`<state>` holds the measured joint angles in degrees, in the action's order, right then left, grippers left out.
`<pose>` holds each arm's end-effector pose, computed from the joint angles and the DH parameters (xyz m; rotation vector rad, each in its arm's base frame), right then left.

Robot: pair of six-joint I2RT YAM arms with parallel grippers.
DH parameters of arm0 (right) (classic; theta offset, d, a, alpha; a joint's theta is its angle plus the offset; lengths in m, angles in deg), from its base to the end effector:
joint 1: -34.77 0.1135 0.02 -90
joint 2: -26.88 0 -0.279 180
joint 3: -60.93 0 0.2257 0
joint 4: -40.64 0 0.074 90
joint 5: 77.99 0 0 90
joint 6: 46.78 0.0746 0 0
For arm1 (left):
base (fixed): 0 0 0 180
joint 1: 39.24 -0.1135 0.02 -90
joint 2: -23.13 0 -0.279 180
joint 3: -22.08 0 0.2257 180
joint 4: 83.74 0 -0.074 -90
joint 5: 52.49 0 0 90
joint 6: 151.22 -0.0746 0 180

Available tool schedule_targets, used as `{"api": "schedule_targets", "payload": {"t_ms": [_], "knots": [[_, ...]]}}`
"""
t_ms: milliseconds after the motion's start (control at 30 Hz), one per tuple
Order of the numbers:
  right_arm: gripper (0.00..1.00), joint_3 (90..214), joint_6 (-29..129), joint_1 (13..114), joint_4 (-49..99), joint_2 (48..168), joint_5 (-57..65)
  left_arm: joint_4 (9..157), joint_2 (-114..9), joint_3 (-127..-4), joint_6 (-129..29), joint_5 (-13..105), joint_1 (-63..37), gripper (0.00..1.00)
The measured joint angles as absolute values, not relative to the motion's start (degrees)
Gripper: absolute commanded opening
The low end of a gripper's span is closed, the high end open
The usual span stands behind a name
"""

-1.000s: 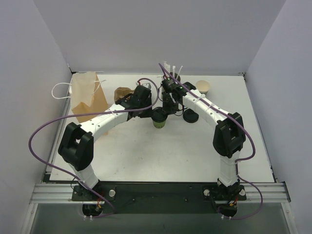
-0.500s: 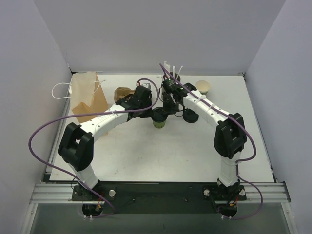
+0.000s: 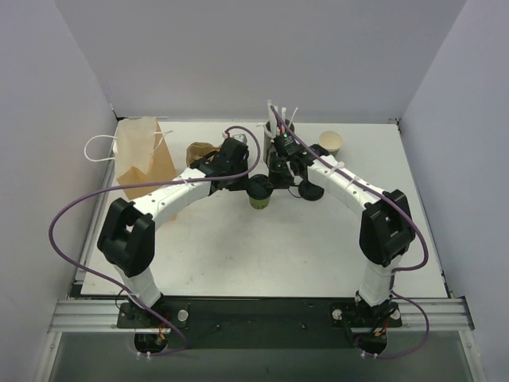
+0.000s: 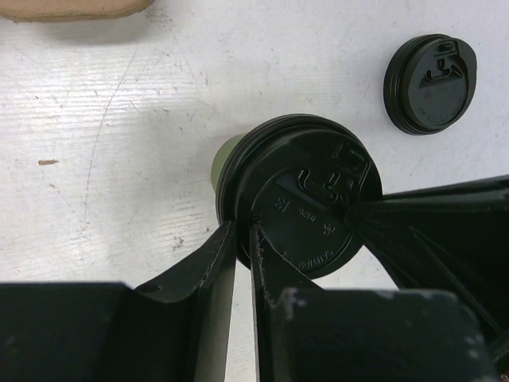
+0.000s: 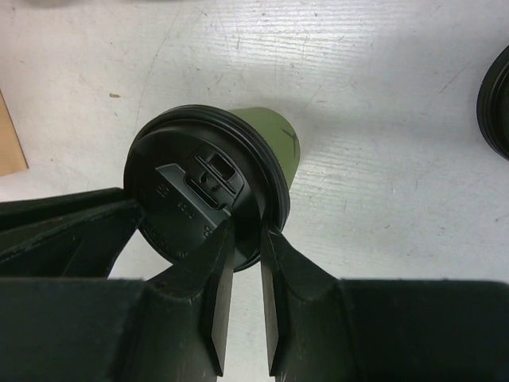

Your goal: Pack the takeout coffee

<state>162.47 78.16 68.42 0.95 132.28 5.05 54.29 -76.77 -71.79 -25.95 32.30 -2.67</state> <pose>0.3501 0.2439 0.2653 -0.0362 2.4430 0.7133 0.3186 -0.2279 0.2544 -0.0150 2.4578 -0.4629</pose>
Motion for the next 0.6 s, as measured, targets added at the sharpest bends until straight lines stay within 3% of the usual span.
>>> {"api": "schedule_targets", "payload": {"t_ms": [367, 600], "knots": [[0.34, 163.87, 79.56, 69.60, -2.46, 132.09, 3.39, 50.01, -79.68, -76.93, -28.27, 32.34, -3.26, 0.29], [0.36, 166.01, 79.67, 69.62, -7.05, 132.55, 1.36, 48.59, -80.03, -77.98, -29.18, 34.51, -3.74, 0.31]]}}
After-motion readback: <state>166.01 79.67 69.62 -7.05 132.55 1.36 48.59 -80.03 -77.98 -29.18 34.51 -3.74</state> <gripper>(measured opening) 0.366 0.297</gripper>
